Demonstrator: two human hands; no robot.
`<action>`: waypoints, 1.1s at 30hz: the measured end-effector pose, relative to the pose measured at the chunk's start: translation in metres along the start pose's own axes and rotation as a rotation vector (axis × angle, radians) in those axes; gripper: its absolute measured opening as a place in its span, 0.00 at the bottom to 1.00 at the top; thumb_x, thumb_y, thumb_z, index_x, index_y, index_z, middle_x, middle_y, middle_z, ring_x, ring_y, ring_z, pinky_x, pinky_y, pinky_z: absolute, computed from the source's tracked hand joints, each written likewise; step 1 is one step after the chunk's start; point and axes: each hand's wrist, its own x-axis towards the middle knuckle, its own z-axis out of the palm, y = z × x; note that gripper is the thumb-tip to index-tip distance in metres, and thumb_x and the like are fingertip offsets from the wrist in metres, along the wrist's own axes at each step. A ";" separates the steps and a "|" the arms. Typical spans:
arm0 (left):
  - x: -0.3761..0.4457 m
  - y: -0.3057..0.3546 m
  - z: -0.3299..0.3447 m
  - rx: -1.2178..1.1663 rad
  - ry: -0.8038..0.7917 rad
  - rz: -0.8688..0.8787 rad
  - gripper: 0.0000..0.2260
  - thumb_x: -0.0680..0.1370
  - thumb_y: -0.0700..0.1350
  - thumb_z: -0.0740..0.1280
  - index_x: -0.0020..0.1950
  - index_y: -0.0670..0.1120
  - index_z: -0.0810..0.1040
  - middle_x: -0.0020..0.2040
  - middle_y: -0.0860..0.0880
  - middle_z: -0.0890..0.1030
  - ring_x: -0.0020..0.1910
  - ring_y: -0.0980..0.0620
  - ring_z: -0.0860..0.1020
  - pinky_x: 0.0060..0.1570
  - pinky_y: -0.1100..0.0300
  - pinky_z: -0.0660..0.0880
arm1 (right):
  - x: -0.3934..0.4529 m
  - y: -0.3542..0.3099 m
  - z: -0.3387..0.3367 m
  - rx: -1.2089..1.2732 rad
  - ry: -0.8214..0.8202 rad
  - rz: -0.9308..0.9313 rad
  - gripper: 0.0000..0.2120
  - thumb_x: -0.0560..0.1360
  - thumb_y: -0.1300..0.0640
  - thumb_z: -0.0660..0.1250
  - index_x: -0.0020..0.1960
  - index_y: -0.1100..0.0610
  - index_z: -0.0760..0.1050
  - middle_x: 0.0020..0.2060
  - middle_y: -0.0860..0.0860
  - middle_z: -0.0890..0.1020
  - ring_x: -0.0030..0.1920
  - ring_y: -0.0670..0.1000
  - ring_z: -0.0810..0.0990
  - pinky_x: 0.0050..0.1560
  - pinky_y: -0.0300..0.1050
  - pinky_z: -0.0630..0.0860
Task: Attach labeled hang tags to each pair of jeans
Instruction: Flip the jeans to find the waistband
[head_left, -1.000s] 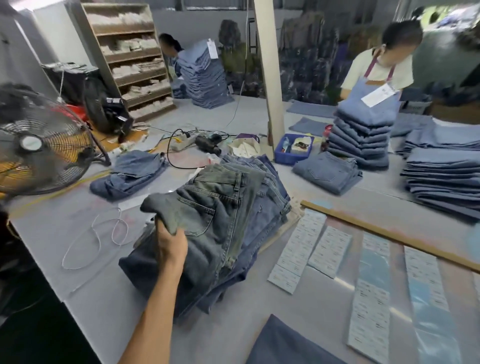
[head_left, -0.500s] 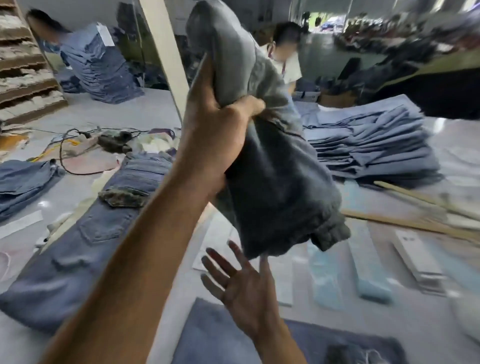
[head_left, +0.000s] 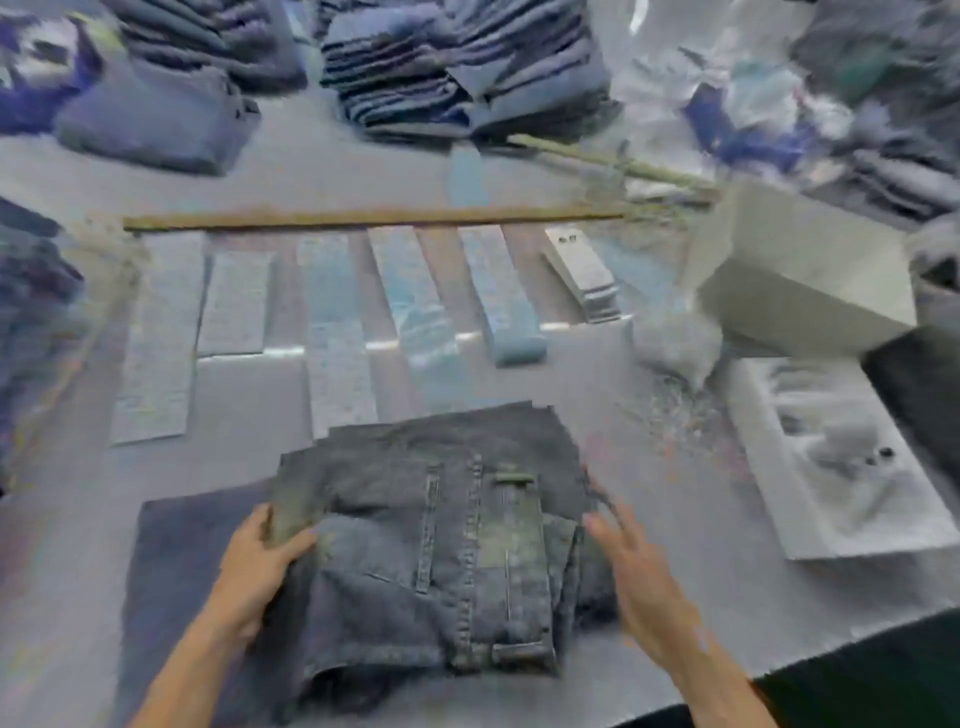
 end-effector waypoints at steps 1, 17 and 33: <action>-0.006 -0.013 0.002 0.015 0.011 -0.003 0.10 0.73 0.40 0.77 0.50 0.49 0.81 0.46 0.46 0.87 0.43 0.53 0.85 0.37 0.62 0.79 | -0.064 0.068 -0.012 -0.171 -0.046 -0.031 0.20 0.78 0.57 0.71 0.68 0.49 0.71 0.60 0.38 0.76 0.61 0.38 0.75 0.57 0.29 0.72; -0.003 -0.038 0.003 -0.071 0.029 -0.013 0.09 0.75 0.43 0.76 0.54 0.50 0.82 0.48 0.53 0.87 0.44 0.55 0.85 0.37 0.67 0.80 | -0.038 0.107 -0.058 -0.958 -0.203 -0.069 0.08 0.76 0.56 0.73 0.54 0.51 0.77 0.45 0.44 0.74 0.47 0.48 0.77 0.55 0.48 0.75; -0.014 -0.016 0.002 -0.144 -0.089 -0.017 0.24 0.67 0.47 0.80 0.61 0.55 0.78 0.55 0.55 0.86 0.52 0.54 0.85 0.46 0.60 0.82 | -0.007 0.085 -0.010 -0.707 -0.200 -0.011 0.34 0.65 0.40 0.80 0.63 0.43 0.66 0.54 0.41 0.74 0.53 0.46 0.77 0.52 0.45 0.75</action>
